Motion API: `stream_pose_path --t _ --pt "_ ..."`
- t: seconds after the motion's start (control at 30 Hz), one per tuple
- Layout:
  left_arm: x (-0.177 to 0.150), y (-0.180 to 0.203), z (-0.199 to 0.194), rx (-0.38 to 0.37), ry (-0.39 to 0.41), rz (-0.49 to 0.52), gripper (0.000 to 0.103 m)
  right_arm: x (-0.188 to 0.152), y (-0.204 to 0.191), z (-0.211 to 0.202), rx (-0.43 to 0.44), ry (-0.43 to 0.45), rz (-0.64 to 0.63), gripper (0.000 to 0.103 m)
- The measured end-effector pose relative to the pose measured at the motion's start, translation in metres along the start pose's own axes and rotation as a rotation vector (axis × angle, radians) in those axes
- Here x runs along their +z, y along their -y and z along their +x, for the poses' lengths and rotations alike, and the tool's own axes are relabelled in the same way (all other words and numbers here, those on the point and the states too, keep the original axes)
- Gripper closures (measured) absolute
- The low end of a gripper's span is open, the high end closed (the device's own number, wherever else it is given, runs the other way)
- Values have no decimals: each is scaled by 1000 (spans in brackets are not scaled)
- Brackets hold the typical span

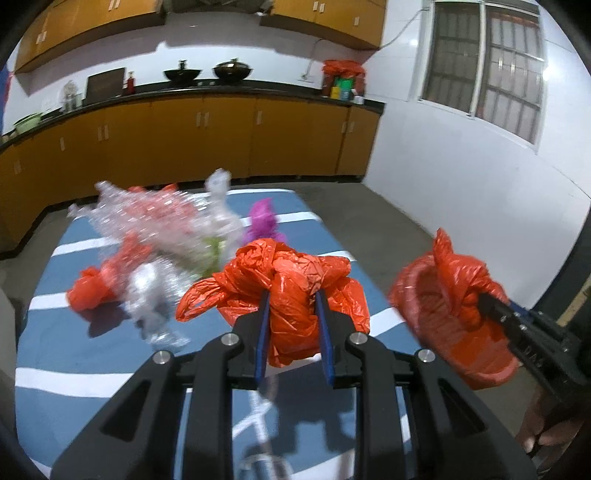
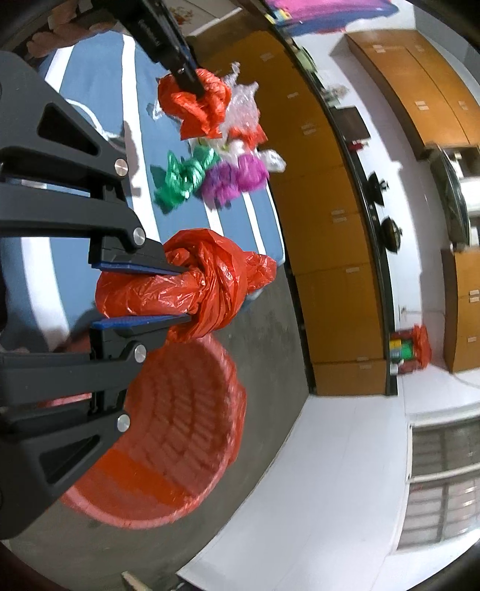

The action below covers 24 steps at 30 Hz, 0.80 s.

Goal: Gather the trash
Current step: 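Carry both red bags to the red wastebasket and open both tools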

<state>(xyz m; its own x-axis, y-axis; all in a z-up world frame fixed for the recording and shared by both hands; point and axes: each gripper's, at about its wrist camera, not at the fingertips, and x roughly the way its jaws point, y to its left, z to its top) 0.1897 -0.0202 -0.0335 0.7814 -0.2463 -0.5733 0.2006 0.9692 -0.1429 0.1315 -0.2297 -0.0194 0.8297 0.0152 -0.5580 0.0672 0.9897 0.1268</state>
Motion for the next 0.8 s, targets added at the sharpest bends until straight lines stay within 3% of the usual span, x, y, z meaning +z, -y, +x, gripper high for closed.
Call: stream_pose_path --t 0.47,0.8 --pt "10 90 20 -172 -22 110 79 -1 78 -31 -152 47 169 84" --pt "11 142 38 -281 -42 176 79 1 110 -33 -187 48 246 84"
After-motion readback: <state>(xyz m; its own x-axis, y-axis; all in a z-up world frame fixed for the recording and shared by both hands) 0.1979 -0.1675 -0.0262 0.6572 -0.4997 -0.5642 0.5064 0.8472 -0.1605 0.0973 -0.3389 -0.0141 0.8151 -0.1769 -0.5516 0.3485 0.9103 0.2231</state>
